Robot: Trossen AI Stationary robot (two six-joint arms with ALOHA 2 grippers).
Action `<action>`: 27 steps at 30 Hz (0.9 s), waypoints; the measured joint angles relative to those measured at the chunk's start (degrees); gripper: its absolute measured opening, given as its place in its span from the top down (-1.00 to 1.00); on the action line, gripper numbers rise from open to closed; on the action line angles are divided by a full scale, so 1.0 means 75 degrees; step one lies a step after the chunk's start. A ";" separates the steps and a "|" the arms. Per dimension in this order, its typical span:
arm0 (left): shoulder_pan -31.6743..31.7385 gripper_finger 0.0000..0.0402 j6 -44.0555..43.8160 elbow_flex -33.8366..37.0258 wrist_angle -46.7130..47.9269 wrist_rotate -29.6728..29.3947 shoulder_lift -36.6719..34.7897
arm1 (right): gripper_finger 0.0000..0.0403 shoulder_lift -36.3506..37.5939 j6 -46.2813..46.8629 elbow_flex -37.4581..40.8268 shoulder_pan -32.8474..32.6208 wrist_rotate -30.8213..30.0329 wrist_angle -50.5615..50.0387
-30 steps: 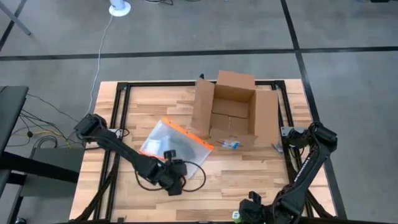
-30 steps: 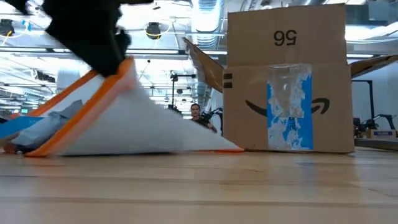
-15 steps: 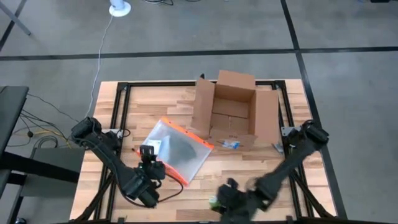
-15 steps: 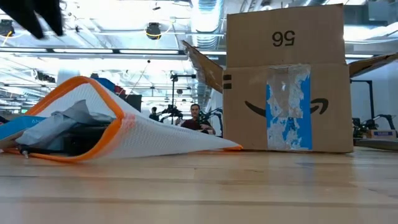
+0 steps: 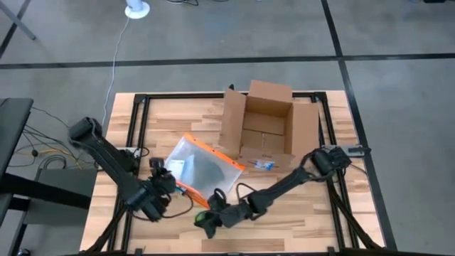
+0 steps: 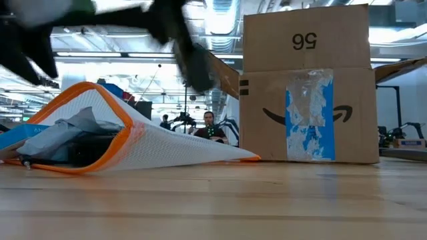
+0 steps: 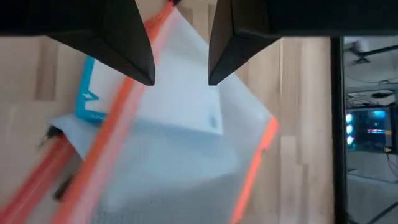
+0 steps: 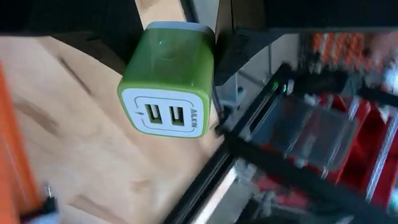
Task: Unpack boxes
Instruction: Put the green charger adapter into the white zip bag
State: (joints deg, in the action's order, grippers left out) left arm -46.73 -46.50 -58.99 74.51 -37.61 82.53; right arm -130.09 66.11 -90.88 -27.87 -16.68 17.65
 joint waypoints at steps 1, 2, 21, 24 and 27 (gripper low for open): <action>0.0007 0.32 -0.0020 0.0014 0.0061 -0.0089 -0.0268 | 0.35 -0.0203 0.0175 -0.0123 0.0041 0.0019 0.0074; 0.0027 0.32 -0.0026 0.0023 0.0113 -0.0207 -0.0484 | 0.35 -0.0407 0.0340 -0.0291 0.0076 0.0017 0.0111; 0.0252 0.32 -0.0111 0.0037 -0.0497 -0.1172 -0.1542 | 0.35 -0.1152 0.4326 -0.1364 0.0451 -0.1796 -0.2589; 0.0249 0.32 -0.0097 0.0037 -0.0728 -0.1236 -0.1526 | 0.35 -0.1041 0.4771 -0.1365 0.0468 -0.2182 -0.3481; 0.0255 0.32 -0.0001 0.0037 -0.0926 -0.1236 -0.1497 | 0.35 -0.0854 0.4985 -0.1365 0.0393 -0.2616 -0.4453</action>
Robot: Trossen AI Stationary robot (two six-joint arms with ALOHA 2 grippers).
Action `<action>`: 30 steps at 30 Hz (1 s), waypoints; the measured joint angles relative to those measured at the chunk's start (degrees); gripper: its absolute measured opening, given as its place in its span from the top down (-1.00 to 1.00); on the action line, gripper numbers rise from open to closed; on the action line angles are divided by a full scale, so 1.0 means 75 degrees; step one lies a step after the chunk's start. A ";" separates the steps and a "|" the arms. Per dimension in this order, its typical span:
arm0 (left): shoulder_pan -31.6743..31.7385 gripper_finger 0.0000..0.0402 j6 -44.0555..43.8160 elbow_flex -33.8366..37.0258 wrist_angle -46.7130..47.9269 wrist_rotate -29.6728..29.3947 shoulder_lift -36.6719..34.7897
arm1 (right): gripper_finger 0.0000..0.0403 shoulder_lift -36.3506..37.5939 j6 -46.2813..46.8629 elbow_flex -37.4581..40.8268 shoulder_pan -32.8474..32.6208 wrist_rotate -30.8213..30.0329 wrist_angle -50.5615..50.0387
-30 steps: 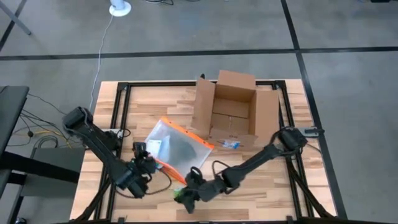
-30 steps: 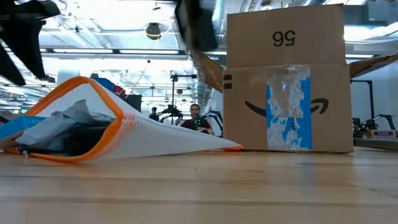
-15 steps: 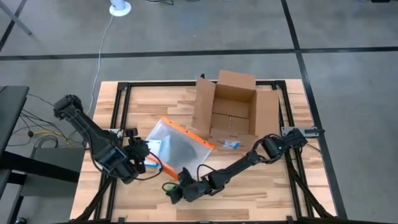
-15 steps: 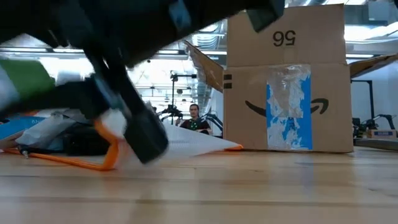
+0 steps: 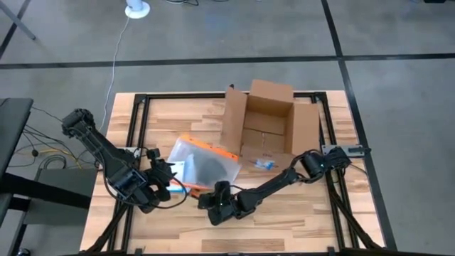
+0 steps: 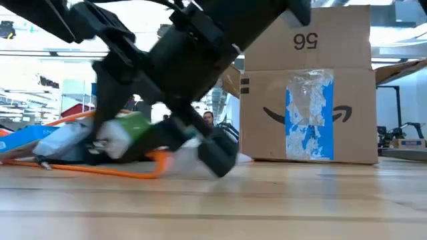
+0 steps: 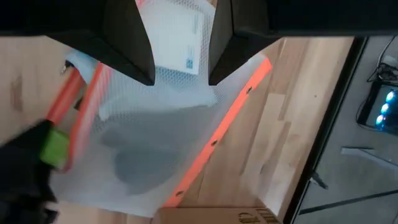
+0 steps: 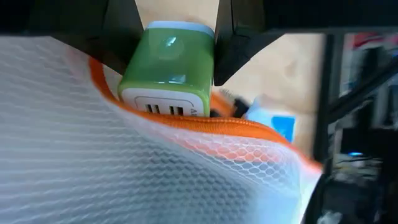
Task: Unpack boxes
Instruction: Put the green charger adapter into the white zip bag
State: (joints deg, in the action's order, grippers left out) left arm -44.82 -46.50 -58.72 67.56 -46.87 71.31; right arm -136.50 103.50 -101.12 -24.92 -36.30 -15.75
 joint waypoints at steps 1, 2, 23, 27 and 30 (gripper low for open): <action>-0.0003 0.32 0.0037 0.0000 -0.0079 0.0000 -0.0002 | 0.35 0.0086 0.0000 0.0002 -0.0015 -0.0108 -0.0367; -0.0005 0.32 0.0121 0.0000 -0.0181 -0.0010 0.0029 | 0.35 0.0199 0.0018 0.0003 -0.0023 -0.0223 -0.0727; 0.0213 0.32 0.2584 0.0001 -0.2940 0.0221 0.1285 | 0.35 0.0675 -0.0178 0.0034 0.0343 -0.0959 -0.3609; 0.0239 0.32 0.2606 0.0003 -0.3138 0.0254 0.1300 | 0.33 0.0675 -0.0305 0.0198 0.0603 -0.0379 -0.3480; 0.0239 0.32 0.2612 0.0001 -0.3176 0.0262 0.1297 | 0.03 0.0666 -0.0718 0.0277 0.0742 -0.0320 -0.3437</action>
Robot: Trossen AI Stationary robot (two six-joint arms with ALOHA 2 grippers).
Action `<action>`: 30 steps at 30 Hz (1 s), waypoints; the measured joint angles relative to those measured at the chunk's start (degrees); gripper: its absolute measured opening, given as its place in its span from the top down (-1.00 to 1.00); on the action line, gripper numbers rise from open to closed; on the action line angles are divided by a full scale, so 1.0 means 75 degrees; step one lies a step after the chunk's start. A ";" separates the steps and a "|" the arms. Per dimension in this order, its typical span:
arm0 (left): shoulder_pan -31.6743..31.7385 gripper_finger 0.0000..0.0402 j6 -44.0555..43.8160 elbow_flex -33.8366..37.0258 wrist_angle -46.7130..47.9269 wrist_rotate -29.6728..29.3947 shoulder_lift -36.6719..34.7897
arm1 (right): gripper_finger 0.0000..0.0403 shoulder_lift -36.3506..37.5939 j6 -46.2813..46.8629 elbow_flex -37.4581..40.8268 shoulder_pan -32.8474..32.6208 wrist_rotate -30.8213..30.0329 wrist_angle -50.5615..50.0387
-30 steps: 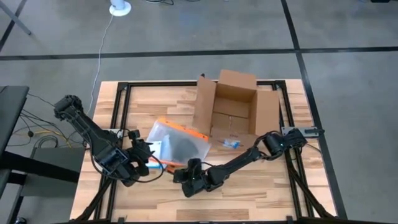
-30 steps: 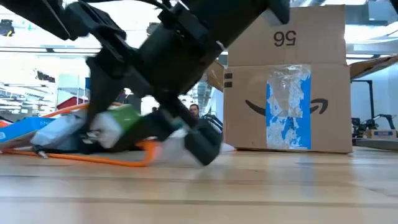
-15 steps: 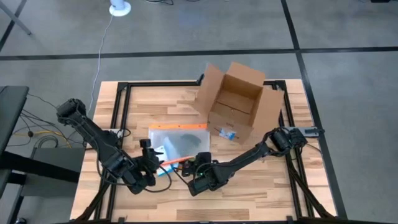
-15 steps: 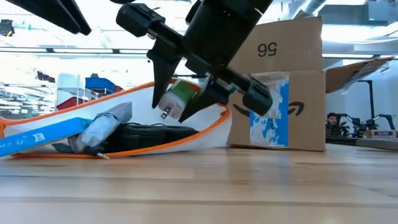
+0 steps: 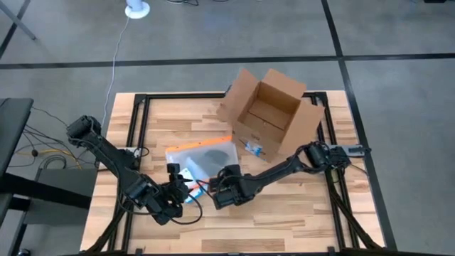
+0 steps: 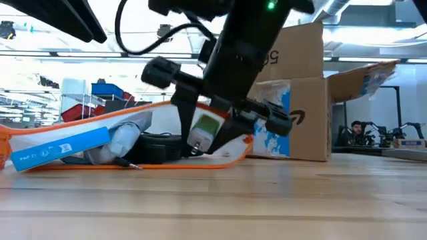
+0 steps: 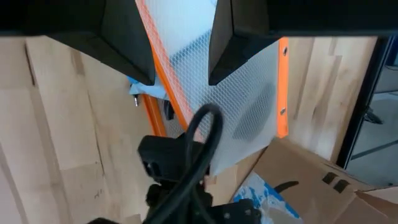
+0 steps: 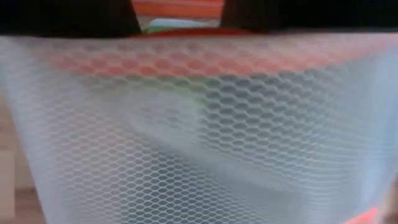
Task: Unpack boxes
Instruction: Put the green charger adapter into the white zip bag, then close the white zip bag
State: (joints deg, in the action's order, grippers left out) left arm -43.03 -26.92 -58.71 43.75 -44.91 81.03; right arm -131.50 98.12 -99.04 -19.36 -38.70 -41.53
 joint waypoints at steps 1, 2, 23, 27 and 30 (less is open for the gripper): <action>0.0000 0.32 0.0000 0.0000 0.0000 0.0001 0.0000 | -0.10 -0.0003 -0.0090 0.0000 0.0054 0.0000 0.0002; 0.0000 0.32 0.0011 0.0001 -0.0003 0.0002 0.0000 | -0.22 0.0000 -0.0130 0.0000 0.0102 0.0003 0.0042; -0.0018 0.32 -0.1036 -0.0003 0.0333 0.1566 -0.0003 | -0.69 0.0411 -0.4261 -0.1489 -0.1794 0.1166 -0.0468; -0.0159 0.32 -0.1651 -0.0003 0.0889 0.2046 0.0002 | -0.69 0.0399 -0.4000 -0.1444 -0.2240 0.1157 -0.1166; -0.0175 0.32 -0.2110 -0.0003 0.1111 0.2175 0.0143 | -0.69 0.0380 -0.3648 -0.1235 -0.2438 0.1125 -0.1472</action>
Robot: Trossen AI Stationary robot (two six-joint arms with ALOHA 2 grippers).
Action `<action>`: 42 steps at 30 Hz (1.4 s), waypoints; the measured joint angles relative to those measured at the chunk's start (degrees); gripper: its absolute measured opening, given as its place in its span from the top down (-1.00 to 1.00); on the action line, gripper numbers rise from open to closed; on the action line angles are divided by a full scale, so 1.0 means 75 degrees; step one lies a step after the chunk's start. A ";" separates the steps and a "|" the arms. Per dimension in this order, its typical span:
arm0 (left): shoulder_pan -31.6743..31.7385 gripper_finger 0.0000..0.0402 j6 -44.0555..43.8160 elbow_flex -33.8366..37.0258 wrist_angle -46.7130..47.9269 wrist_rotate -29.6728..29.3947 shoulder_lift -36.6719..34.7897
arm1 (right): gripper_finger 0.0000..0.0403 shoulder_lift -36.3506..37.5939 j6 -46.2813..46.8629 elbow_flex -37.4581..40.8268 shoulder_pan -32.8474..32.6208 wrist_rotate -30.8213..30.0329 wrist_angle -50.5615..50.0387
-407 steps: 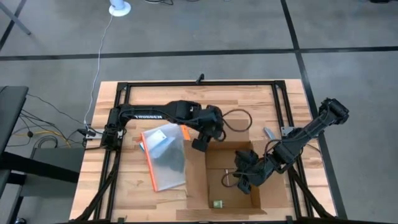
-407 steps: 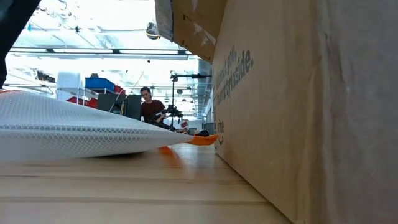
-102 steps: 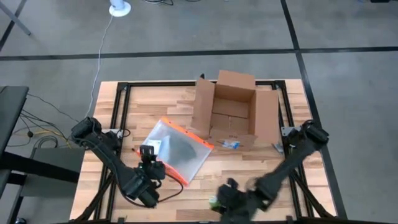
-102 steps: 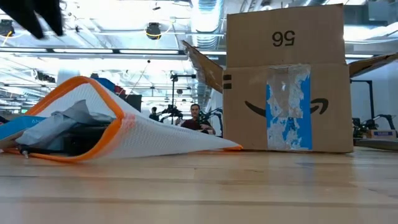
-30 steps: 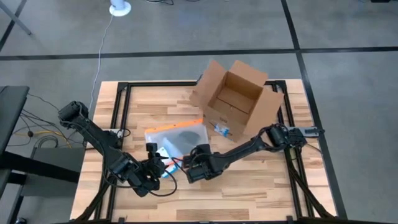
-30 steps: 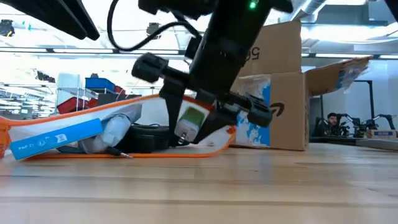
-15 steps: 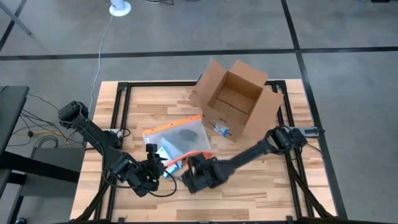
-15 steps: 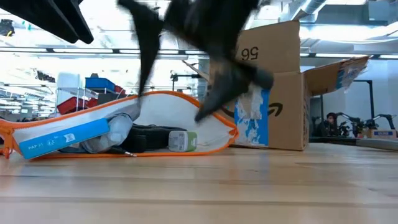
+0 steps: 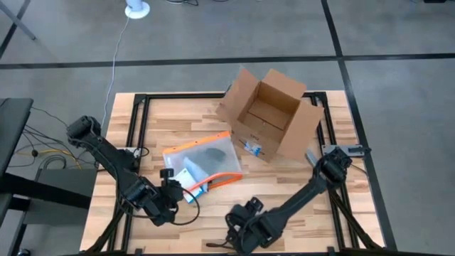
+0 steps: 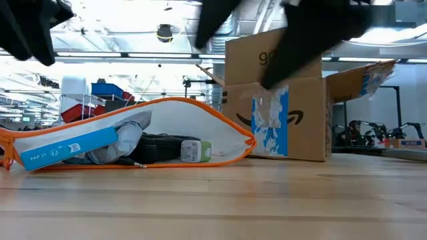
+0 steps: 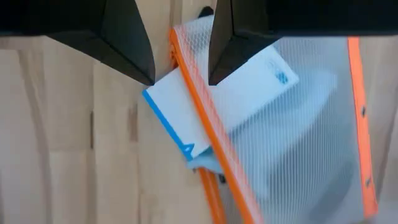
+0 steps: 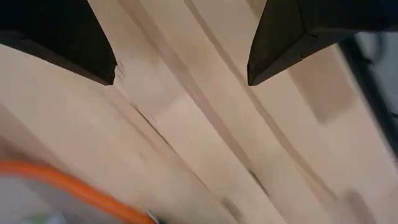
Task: Unpack boxes
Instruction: Close the white zip bag
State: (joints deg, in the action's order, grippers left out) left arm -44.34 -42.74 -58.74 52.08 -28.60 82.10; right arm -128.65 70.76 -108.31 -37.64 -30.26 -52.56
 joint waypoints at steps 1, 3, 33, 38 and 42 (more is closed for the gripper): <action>-0.0003 0.32 -0.0101 0.0000 0.0001 0.0077 0.0101 | -0.69 -0.0012 0.0046 0.0025 -0.0045 -0.0012 -0.0062; -0.0010 0.32 -0.0176 -0.0003 -0.0168 0.0321 0.0415 | -0.69 -0.0013 0.0095 0.0052 -0.0102 -0.0147 -0.0147; -0.0886 0.32 0.0051 0.0452 0.0755 0.0374 0.1959 | -0.69 0.0078 0.3535 0.0058 -0.1494 -0.1384 -0.2993; -0.0968 0.32 0.0581 0.0172 0.0768 0.0312 0.1959 | -0.69 0.0078 0.3562 0.0058 -0.1481 -0.1381 -0.2960; -0.0994 0.32 0.0599 0.0307 0.0768 0.0132 0.1958 | -0.69 0.0078 0.3562 0.0058 -0.1458 -0.1384 -0.2951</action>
State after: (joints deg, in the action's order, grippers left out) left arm -51.79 -38.25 -56.44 57.84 -27.60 96.79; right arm -128.07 97.47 -107.87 -48.58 -40.64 -74.70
